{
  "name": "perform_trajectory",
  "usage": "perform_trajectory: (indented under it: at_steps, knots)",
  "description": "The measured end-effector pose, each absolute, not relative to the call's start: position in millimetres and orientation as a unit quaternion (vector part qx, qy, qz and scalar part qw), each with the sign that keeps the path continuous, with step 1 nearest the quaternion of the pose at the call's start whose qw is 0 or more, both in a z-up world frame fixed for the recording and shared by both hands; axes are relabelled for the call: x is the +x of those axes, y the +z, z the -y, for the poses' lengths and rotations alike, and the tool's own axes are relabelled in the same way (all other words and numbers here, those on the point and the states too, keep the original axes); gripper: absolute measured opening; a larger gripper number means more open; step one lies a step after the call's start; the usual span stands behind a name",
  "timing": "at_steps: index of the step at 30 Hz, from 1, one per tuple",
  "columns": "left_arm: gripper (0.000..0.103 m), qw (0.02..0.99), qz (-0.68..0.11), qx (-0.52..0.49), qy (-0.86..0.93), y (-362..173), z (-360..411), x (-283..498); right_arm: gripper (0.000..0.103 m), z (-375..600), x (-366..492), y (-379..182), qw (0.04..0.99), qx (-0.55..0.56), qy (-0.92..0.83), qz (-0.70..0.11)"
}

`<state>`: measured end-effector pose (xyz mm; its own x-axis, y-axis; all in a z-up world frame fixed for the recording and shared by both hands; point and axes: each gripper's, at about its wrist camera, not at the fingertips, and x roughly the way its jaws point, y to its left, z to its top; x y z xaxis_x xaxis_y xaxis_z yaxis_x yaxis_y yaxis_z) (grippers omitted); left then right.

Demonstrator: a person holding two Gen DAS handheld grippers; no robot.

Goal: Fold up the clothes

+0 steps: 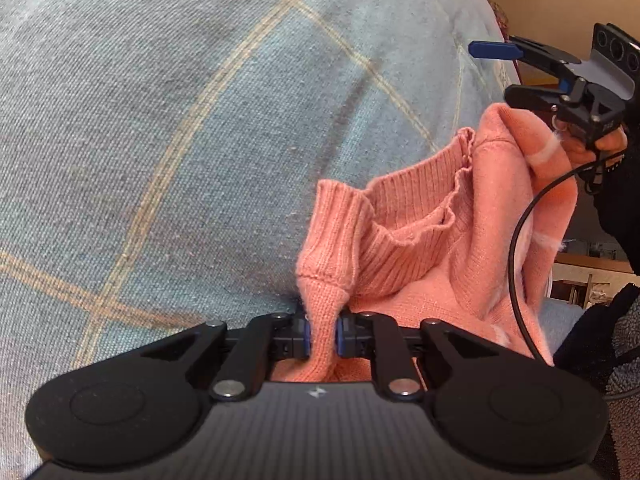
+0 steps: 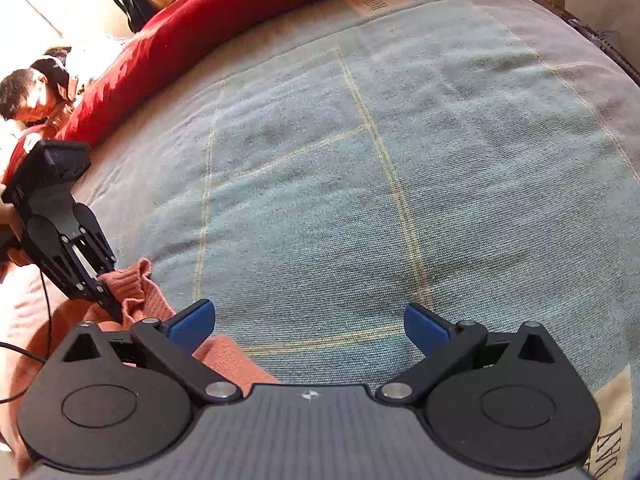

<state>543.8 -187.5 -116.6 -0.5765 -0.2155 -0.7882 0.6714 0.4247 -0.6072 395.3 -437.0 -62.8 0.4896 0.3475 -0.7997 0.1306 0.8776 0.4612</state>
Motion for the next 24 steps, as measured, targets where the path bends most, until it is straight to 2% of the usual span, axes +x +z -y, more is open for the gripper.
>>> perform_trajectory:
  at_steps: [7, 12, 15, 19, 24]
  knots:
    - [0.016, 0.440, -0.720, 0.166, -0.510, -110, 202, 535, 0.101, 433, 395, -35, 0.798, 0.347, 0.178, -0.460]
    - [0.016, 0.449, -0.712, 0.176, -0.511, -103, 221, 519, 0.101, 397, 371, -35, 0.783, 0.287, 0.199, -0.515]
    - [0.016, 0.454, -0.710, 0.174, -0.509, -100, 225, 517, 0.101, 408, 356, -33, 0.782, 0.311, 0.176, -0.511]
    - [0.016, 0.460, -0.708, 0.172, -0.507, -97, 228, 515, 0.101, 435, 359, -50, 0.755, 0.373, 0.136, -0.521]
    - [0.016, 0.463, -0.708, 0.165, -0.507, -98, 222, 516, 0.102, 447, 371, -93, 0.681, 0.470, 0.189, -0.529]
